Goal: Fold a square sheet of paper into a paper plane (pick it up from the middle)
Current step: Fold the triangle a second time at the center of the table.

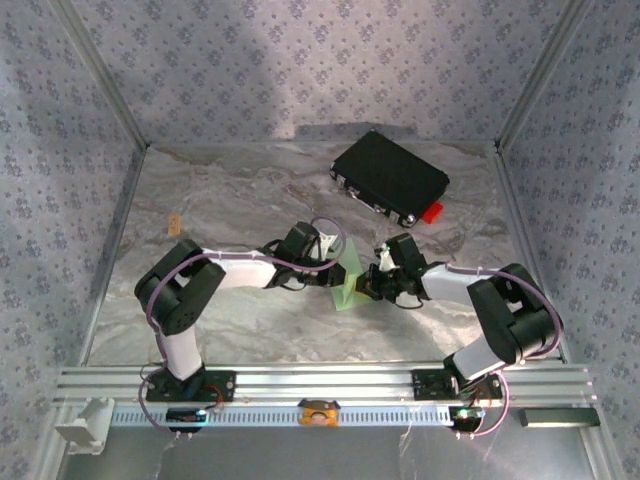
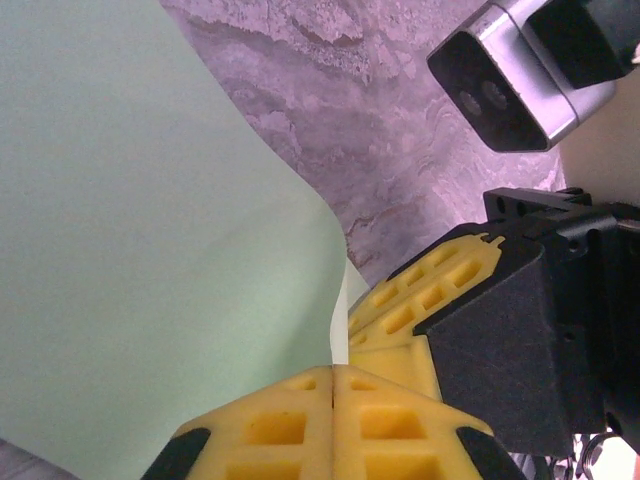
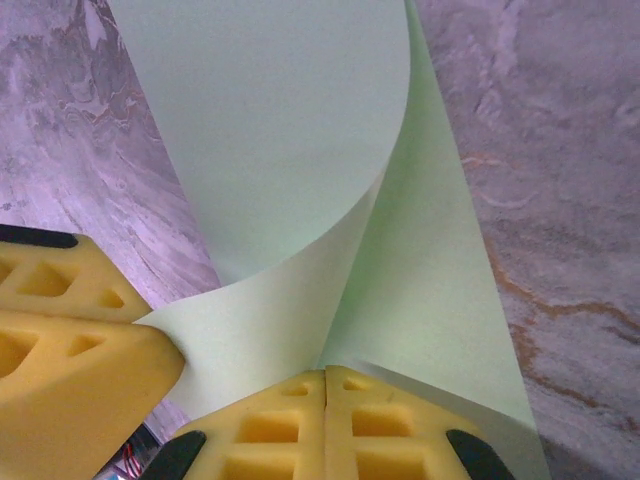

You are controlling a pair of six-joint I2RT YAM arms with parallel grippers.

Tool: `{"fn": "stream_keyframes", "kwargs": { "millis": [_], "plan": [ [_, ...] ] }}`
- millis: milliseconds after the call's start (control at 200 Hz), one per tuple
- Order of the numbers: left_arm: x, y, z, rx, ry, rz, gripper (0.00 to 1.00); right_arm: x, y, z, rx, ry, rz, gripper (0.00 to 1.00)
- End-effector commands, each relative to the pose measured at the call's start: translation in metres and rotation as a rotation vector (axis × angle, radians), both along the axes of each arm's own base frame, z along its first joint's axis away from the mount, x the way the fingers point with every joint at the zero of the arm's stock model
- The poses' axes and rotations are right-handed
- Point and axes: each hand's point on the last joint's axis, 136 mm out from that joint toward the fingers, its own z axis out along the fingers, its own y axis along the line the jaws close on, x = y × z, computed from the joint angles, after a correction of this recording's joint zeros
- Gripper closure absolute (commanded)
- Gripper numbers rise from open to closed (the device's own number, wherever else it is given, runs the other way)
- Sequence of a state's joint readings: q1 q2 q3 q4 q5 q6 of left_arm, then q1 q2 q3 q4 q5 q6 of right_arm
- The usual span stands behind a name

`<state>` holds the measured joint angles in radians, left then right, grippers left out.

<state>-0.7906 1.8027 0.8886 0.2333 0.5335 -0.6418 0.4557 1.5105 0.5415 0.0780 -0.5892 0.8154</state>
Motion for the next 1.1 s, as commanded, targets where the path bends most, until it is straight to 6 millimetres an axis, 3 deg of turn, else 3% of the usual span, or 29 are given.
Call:
{"fn": "stream_keyframes", "kwargs": {
  "millis": [0,260,495,1099],
  "plan": [
    [0.004,-0.002,0.004,0.003,-0.015,-0.025,1.0,0.002,-0.009,-0.004,-0.046,0.01,-0.025,0.99],
    [0.004,0.001,0.001,0.017,-0.017,-0.027,1.0,0.007,-0.022,-0.012,-0.095,0.005,-0.044,1.0],
    [0.011,0.007,-0.004,0.064,-0.035,-0.017,1.0,-0.008,-0.043,-0.031,-0.242,0.069,-0.021,1.0],
    [0.018,0.02,-0.029,0.177,-0.047,-0.016,1.0,-0.006,-0.036,-0.023,-0.214,0.048,-0.01,1.0]
  ]
}}
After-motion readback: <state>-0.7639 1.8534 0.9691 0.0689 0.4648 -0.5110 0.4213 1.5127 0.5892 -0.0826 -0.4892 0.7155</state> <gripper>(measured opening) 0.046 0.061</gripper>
